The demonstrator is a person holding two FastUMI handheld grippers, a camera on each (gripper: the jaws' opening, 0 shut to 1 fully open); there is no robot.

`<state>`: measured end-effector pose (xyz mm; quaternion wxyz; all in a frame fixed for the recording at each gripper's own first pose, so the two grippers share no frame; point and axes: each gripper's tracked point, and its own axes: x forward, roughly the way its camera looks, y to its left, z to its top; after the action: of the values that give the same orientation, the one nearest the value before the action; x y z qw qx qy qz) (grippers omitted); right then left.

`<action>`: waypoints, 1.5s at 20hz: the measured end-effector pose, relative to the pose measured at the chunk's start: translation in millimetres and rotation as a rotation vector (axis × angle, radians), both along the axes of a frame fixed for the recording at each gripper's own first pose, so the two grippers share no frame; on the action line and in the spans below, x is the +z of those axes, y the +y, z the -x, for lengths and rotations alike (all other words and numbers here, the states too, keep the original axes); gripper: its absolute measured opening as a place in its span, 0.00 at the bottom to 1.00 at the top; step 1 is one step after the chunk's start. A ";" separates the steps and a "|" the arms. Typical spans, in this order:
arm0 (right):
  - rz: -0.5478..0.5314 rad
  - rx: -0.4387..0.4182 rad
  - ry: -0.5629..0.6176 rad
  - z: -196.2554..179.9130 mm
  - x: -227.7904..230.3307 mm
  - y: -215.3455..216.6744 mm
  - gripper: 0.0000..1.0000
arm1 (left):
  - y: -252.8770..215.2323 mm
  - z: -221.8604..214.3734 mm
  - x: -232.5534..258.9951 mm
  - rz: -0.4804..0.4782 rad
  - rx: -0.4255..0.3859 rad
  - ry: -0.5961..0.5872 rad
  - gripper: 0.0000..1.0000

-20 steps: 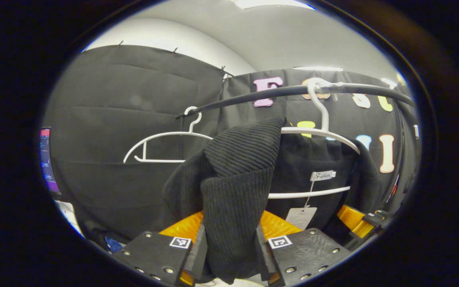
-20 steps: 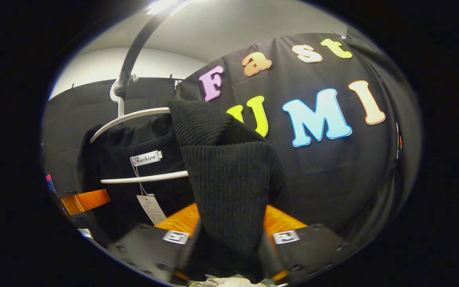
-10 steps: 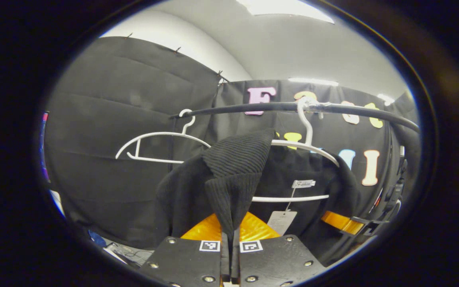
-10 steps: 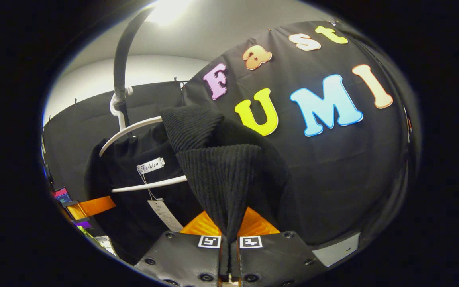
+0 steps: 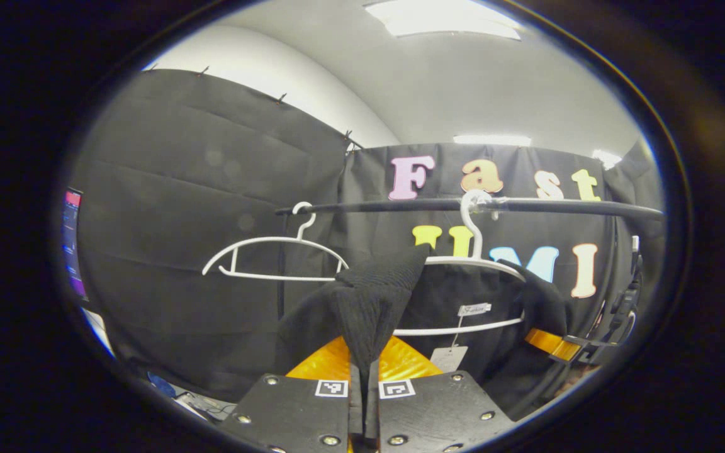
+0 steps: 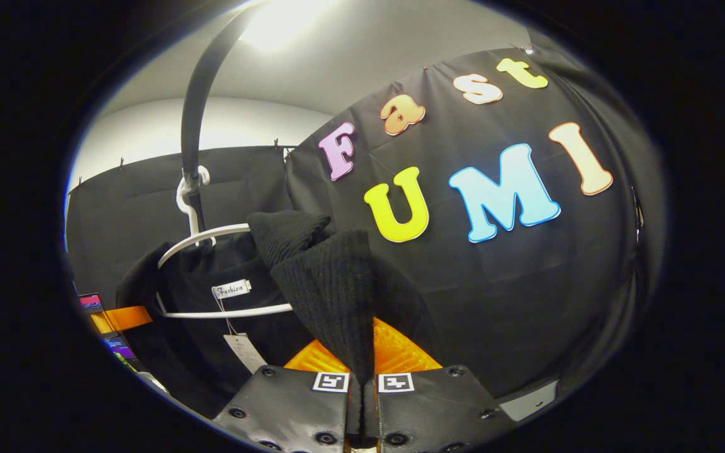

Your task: Grasp the clothes on the hanger with both hands and then place them into the laundry hamper below.

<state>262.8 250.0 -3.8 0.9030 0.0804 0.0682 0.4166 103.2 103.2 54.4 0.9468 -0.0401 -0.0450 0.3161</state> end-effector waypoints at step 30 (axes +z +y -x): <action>-0.196 -0.079 -0.034 -96.2 48.5 -3.3 0.02 | 104.7 7.5 47.0 -0.258 -0.075 0.268 0.03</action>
<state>359.1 246.6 44.7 0.9076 0.1638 0.0087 0.3864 95.6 207.9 101.4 0.9528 0.1224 0.0427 0.2746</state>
